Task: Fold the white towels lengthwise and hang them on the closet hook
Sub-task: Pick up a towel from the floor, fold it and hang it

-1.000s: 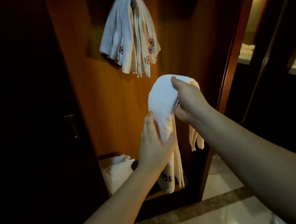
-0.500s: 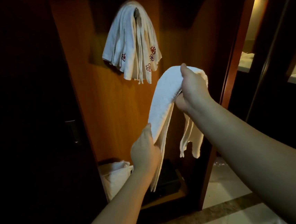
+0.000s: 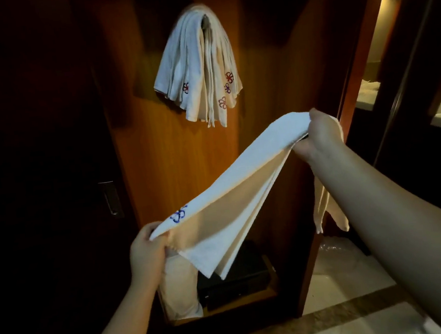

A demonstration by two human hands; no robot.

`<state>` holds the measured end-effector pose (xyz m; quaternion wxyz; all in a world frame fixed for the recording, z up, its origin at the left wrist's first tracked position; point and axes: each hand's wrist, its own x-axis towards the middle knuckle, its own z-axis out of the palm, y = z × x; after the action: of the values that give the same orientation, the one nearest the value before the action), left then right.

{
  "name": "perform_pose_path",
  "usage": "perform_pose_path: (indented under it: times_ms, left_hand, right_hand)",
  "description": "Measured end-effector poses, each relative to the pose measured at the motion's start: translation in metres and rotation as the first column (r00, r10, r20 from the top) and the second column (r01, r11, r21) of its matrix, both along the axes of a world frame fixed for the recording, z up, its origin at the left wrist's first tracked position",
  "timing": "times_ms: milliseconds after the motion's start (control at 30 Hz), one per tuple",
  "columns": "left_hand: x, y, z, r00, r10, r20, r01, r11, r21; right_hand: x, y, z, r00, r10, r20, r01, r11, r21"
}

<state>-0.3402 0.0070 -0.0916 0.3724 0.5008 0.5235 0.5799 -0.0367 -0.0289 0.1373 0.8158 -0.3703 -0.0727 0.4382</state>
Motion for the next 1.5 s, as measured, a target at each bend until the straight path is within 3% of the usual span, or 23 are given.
perform_pose_path:
  times_ms: [100,167,233,300,367,467,667,700,767,867,967,1033,1200,1367,1500]
  left_hand:
    - [-0.03,0.003,0.04,0.937,-0.014,0.348,-0.046,0.986,0.163]
    - [-0.057,0.009,0.064,0.857,-0.156,0.491,0.0,0.953,0.302]
    - [-0.069,0.008,0.074,0.838,-0.313,0.447,0.183,0.933,0.31]
    - [-0.066,0.002,0.069,0.877,-0.403,0.26,0.363,0.912,0.188]
    - [-0.063,-0.003,0.062,0.917,-0.373,0.139,0.359,0.926,0.12]
    - [-0.069,-0.004,0.062,0.907,-0.294,0.303,0.25,0.952,0.176]
    - [-0.069,-0.004,0.053,0.668,-0.464,0.582,0.391,0.884,0.256]
    - [-0.065,-0.004,0.052,0.668,-0.475,0.573,0.434,0.874,0.218]
    - [-0.053,-0.007,0.048,0.785,-0.466,0.409,0.479,0.874,0.076]
    - [-0.046,-0.007,0.048,0.907,-0.353,0.231,0.347,0.935,0.066]
    - [-0.058,-0.009,0.066,0.891,-0.362,0.275,0.304,0.924,0.233]
    - [-0.064,-0.01,0.073,0.883,-0.381,0.275,0.312,0.913,0.264]
    - [-0.067,-0.012,0.067,0.86,-0.403,0.314,0.364,0.914,0.177]
    - [-0.075,-0.016,0.049,0.838,-0.493,0.233,0.483,0.869,0.104]
    - [-0.068,-0.016,0.027,0.793,-0.446,0.415,0.458,0.886,0.079]
  right_hand:
    - [0.008,0.003,-0.001,1.0,-0.009,-0.017,0.009,1.0,0.015]
    - [0.013,0.006,0.002,1.0,0.01,-0.029,-0.009,1.0,0.008]
    - [0.016,0.008,0.005,0.998,0.036,-0.049,-0.037,0.999,-0.011]
    - [0.016,0.01,0.003,0.995,0.077,-0.068,-0.078,0.997,-0.019]
    - [0.015,0.01,-0.005,0.992,0.095,-0.087,-0.098,0.994,-0.04]
    - [0.013,0.01,-0.018,0.989,0.072,-0.131,-0.078,0.996,-0.042]
    - [0.01,0.015,-0.032,0.987,0.13,-0.094,-0.127,0.991,0.039]
    - [0.01,0.015,-0.033,0.992,0.112,-0.058,-0.112,0.994,0.014]
    - [0.01,0.015,-0.033,0.996,0.086,-0.039,-0.086,0.996,0.0]
    - [0.017,0.017,-0.034,0.987,0.043,-0.153,-0.041,0.999,0.017]
    - [0.032,0.018,-0.036,0.998,0.019,-0.055,-0.02,1.0,-0.017]
    - [0.038,0.022,-0.037,0.997,0.062,0.049,-0.061,0.998,-0.02]
    - [0.05,0.022,-0.055,0.991,0.124,-0.046,-0.125,0.992,-0.019]
    - [0.049,0.017,-0.068,0.987,0.158,-0.041,-0.161,0.984,-0.076]
    - [0.05,0.016,-0.069,0.955,0.28,0.097,-0.279,0.96,-0.026]
